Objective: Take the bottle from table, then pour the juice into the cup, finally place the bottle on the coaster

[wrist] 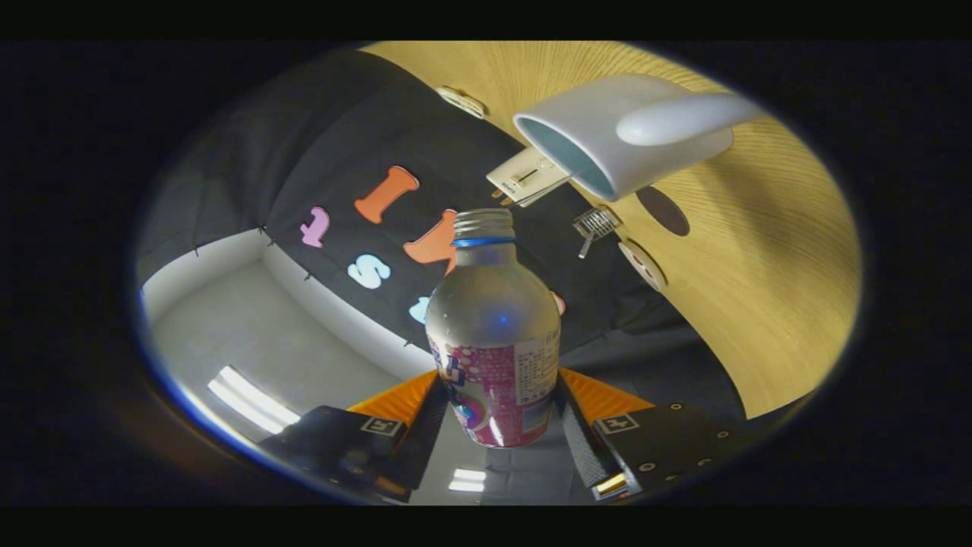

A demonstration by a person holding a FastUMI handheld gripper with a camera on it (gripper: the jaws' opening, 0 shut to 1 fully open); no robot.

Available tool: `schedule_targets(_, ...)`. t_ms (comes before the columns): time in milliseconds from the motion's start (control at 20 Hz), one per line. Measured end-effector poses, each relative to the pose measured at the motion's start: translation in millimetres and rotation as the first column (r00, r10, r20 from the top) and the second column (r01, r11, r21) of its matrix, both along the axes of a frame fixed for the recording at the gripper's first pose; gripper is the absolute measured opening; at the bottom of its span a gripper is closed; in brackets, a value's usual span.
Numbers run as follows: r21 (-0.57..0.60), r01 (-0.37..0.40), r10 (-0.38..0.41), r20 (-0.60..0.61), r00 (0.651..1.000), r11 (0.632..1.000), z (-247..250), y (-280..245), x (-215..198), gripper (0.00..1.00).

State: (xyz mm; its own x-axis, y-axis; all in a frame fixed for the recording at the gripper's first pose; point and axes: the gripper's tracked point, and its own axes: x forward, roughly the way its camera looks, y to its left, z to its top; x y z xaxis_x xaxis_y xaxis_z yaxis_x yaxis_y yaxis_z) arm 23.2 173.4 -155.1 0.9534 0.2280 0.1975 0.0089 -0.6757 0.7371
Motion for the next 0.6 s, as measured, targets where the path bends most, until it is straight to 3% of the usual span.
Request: schedule_targets(600,-0.125,-0.032,0.023,-0.068,0.997,0.992,-23,11,1,0.77)
